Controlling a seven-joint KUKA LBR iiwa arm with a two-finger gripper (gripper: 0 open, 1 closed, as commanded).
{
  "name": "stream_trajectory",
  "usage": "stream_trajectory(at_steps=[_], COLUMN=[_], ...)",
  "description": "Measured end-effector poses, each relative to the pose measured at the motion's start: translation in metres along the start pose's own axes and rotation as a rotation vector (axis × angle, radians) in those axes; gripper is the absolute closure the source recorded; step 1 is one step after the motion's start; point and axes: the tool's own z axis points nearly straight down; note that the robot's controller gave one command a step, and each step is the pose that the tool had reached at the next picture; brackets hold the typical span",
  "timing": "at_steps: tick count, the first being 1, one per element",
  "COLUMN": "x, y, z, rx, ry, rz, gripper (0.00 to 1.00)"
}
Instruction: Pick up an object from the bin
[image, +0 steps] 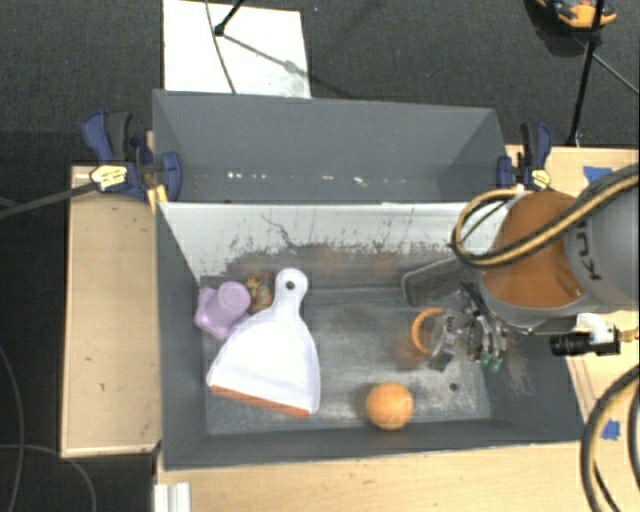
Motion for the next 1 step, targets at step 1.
stream_trajectory(at_steps=[1], x=[0.0007], y=[-0.0002], z=[-0.0016], rx=[0.000], ry=[0.001], rz=[-0.001], gripper=[1.00])
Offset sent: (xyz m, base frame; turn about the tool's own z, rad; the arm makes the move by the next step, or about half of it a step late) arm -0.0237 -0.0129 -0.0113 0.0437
